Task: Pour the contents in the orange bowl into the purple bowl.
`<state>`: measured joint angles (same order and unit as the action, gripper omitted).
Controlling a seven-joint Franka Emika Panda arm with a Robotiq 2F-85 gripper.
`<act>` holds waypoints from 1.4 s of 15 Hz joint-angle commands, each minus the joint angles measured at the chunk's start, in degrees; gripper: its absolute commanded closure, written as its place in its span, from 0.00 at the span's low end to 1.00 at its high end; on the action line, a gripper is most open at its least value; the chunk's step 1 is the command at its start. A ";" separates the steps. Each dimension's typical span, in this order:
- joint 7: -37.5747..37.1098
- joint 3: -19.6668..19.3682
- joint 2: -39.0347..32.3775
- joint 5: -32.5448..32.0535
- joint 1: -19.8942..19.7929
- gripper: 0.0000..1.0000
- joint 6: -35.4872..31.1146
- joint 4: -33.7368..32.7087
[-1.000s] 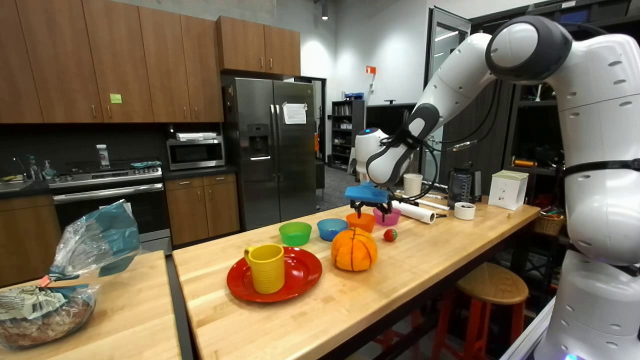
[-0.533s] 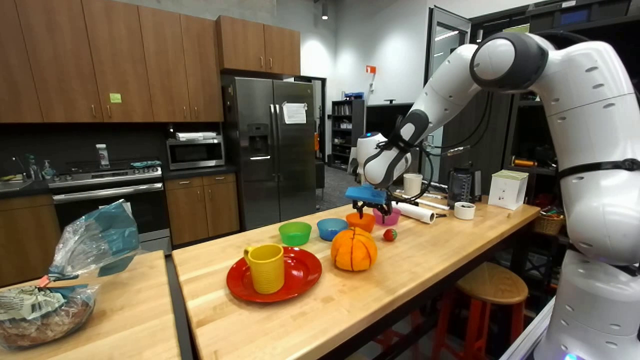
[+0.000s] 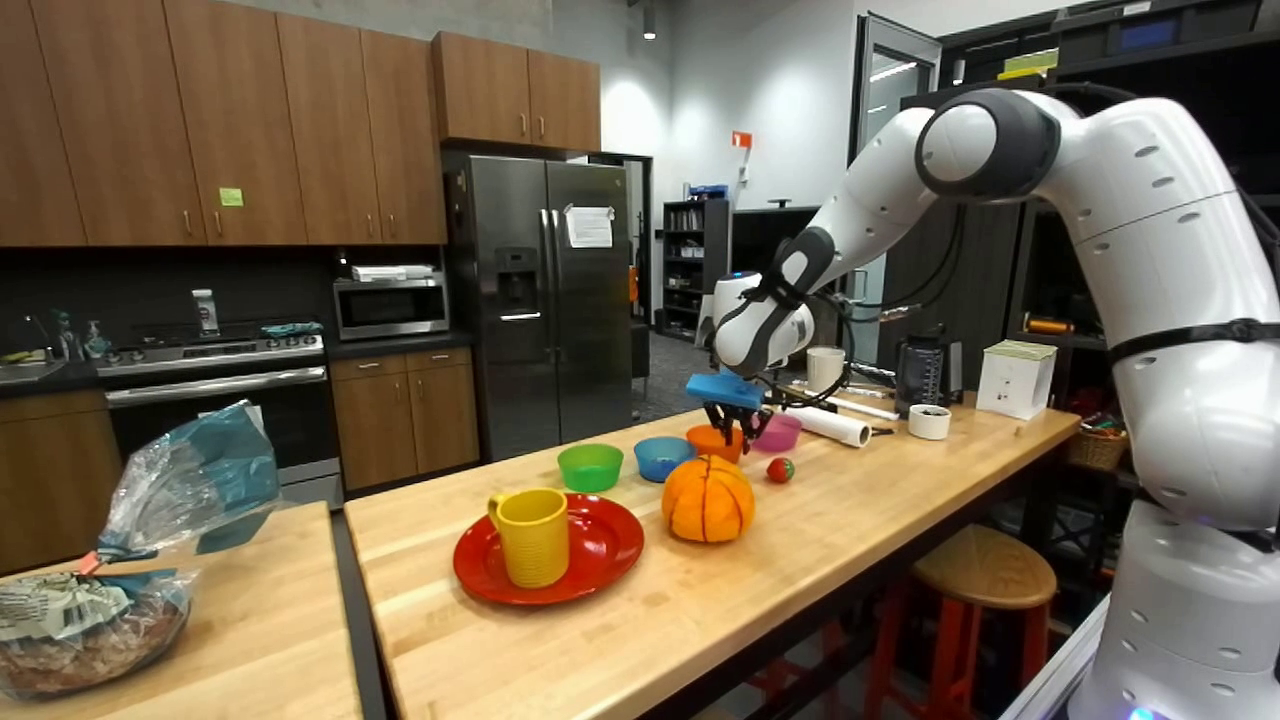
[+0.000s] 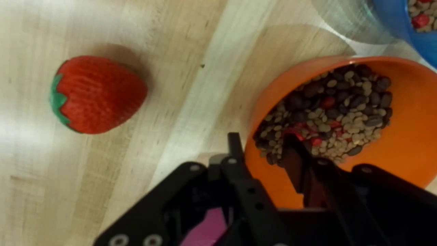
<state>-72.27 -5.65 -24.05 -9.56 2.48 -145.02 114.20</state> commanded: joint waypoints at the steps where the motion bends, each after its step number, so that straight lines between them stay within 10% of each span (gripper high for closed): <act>1: 2.11 -1.12 0.51 2.12 0.36 0.94 1.18 -1.39; 21: 8.82 -6.57 3.97 2.12 -2.57 0.99 7.62 -9.43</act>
<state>-66.25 -11.95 -23.20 -6.94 0.59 -140.66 104.36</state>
